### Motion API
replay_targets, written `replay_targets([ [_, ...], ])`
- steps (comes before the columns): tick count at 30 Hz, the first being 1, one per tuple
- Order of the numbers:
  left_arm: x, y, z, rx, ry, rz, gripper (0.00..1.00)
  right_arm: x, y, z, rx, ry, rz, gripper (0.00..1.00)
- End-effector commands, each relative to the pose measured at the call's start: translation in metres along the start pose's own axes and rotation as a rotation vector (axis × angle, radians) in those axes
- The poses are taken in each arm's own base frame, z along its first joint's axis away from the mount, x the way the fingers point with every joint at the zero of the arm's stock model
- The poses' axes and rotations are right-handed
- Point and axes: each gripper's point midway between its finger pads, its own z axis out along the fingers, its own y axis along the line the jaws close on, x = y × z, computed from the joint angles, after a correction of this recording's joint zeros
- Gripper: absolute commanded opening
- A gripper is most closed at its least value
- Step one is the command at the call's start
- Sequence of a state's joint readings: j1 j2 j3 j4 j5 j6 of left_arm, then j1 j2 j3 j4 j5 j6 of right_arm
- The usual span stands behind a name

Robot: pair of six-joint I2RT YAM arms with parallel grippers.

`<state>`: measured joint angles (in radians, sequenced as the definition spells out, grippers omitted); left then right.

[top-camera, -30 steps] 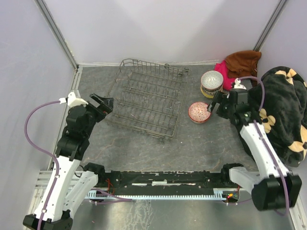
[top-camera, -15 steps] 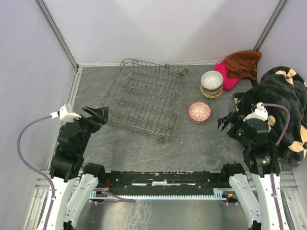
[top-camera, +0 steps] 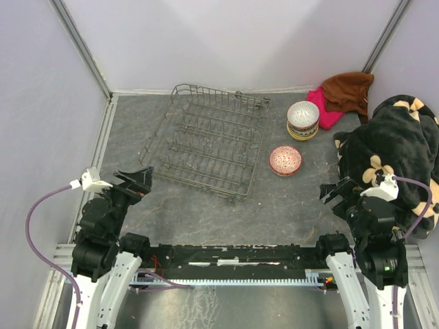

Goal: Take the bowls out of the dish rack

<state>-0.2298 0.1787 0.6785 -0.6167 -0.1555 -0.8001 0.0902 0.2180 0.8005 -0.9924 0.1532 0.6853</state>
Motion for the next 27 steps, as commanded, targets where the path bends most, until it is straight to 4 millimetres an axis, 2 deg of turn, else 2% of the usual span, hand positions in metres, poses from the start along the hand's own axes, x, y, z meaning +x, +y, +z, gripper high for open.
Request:
replay_targets([
  [1,0.001,0.003,-0.008,0.003,-0.011,-0.026,0.99,-0.021,-0.005,-0.017,0.039,-0.083,0.019,1.0],
  [9,-0.004,0.006,-0.018,0.005,-0.039,-0.01,0.99,-0.034,-0.008,-0.031,0.048,-0.132,-0.006,0.99],
  [27,-0.009,0.003,-0.025,0.026,-0.059,-0.014,0.99,-0.032,-0.005,-0.032,0.028,-0.127,-0.015,1.0],
])
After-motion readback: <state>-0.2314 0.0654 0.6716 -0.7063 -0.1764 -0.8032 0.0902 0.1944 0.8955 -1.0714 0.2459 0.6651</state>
